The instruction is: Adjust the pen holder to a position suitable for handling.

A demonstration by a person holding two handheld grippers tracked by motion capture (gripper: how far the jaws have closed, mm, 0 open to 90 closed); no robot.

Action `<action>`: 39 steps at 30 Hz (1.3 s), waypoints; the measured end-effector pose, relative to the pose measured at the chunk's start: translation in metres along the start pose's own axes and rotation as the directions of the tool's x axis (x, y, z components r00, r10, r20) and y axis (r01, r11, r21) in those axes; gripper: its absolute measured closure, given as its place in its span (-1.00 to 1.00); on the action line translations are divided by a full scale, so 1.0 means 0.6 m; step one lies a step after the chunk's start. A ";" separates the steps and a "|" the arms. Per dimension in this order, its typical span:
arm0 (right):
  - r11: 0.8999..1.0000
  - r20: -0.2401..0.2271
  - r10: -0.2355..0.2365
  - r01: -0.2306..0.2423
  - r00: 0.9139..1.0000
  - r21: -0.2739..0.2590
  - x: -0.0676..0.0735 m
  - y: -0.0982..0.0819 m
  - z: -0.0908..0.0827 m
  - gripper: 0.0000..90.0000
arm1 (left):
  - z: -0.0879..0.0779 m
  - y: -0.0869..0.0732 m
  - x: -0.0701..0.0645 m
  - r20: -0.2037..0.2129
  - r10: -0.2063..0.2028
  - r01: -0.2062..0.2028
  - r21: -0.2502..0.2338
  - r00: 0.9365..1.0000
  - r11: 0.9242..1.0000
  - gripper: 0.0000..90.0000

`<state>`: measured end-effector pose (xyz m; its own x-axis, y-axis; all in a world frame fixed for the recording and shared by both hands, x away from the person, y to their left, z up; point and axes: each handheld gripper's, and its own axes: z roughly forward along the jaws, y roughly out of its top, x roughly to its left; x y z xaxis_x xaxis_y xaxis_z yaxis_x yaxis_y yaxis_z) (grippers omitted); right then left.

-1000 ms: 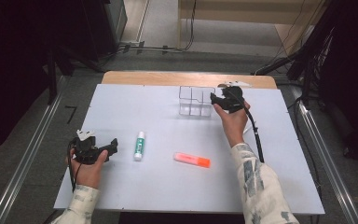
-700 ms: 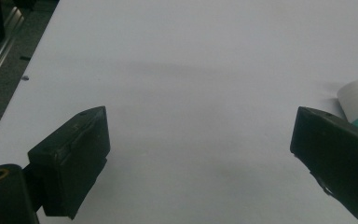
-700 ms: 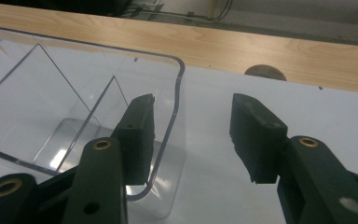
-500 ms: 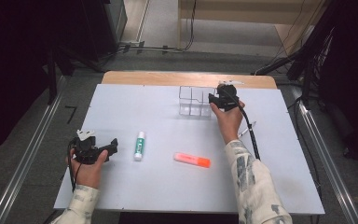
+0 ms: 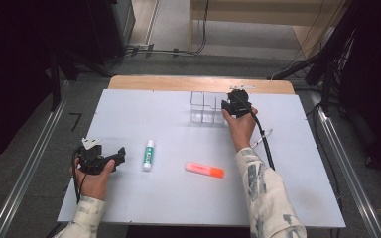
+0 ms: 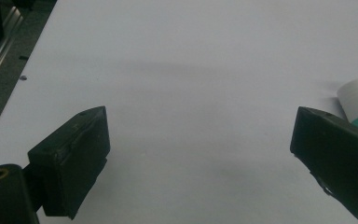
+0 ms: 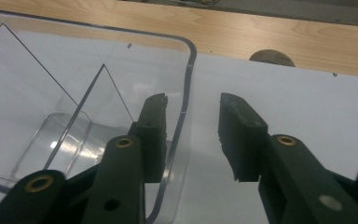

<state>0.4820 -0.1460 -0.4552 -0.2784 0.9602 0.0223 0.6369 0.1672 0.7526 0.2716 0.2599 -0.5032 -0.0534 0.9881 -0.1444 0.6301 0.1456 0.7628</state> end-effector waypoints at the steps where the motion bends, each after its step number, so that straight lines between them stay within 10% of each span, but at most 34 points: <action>1: 1.000 0.000 0.000 0.000 1.000 0.001 0.001 0.000 -0.001 0.46 | 0.000 0.000 0.000 0.000 -0.001 0.001 -0.001 1.000 1.000 -0.90; 18: 1.000 -0.037 0.009 -0.009 0.999 0.006 0.002 0.001 -0.006 0.69 | 0.000 0.000 0.000 -0.001 0.001 -0.001 0.002 1.000 1.000 -0.90; 39: 0.998 0.033 0.046 -0.047 0.998 0.032 0.009 -0.013 -0.040 0.88 | 0.002 0.000 -0.001 -0.003 -0.001 0.001 0.004 1.000 1.000 -0.90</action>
<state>0.4586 -0.1475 -0.4451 -0.2256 0.9736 0.0352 0.6721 0.1293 0.7291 0.2723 0.2590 -0.5039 -0.0560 0.9881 -0.1432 0.6328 0.1460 0.7604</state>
